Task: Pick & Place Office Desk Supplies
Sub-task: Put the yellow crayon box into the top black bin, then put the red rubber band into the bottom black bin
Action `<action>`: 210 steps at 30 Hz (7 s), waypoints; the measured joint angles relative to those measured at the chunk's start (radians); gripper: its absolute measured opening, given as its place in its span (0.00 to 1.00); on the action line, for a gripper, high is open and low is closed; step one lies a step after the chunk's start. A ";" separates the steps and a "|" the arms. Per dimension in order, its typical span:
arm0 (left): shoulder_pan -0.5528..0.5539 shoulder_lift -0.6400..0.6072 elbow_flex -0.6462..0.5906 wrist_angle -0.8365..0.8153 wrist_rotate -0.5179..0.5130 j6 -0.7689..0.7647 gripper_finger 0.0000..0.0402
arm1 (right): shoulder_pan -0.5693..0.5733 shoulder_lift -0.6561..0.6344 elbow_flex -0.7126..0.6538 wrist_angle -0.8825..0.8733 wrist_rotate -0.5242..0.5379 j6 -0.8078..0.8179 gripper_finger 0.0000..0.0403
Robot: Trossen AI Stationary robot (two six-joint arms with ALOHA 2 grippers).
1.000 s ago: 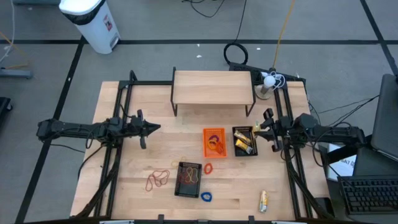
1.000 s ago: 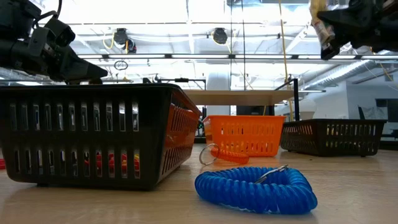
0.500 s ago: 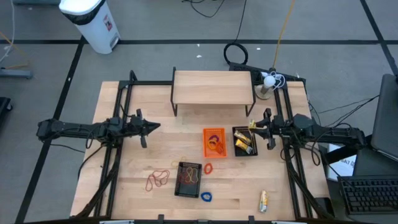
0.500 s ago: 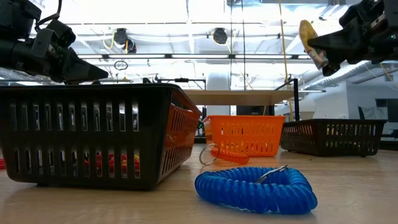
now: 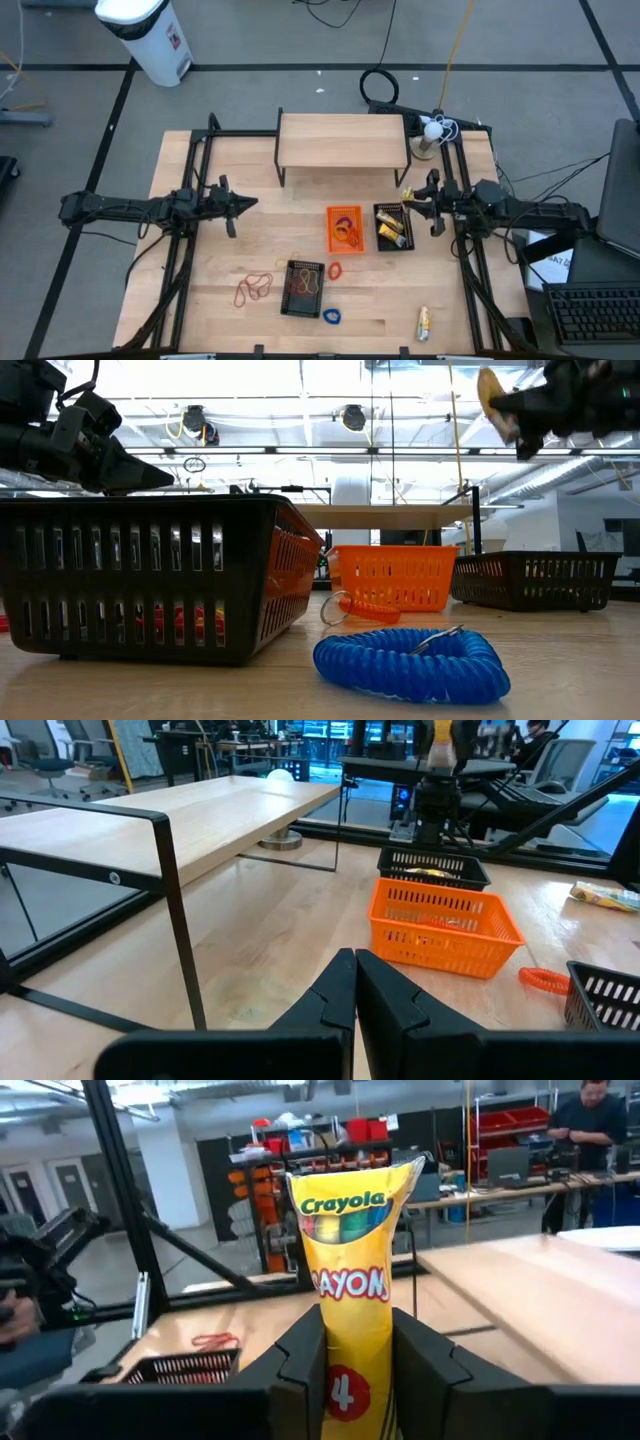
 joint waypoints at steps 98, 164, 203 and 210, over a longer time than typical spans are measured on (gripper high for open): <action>0.000 0.000 0.000 -0.038 -0.002 -0.032 0.02 | 0.178 0.202 -0.157 0.483 0.013 -0.155 0.00; -0.037 0.040 0.038 -0.191 0.116 -0.225 0.01 | 0.159 -0.182 -0.175 0.166 0.017 -0.203 0.01; -0.761 1.068 0.661 -0.755 0.177 -0.937 0.46 | 0.159 -0.182 -0.175 0.144 0.015 -0.147 0.01; -0.756 1.068 0.661 -0.755 0.108 -0.944 0.47 | 0.159 -0.183 -0.175 0.144 0.015 -0.147 0.01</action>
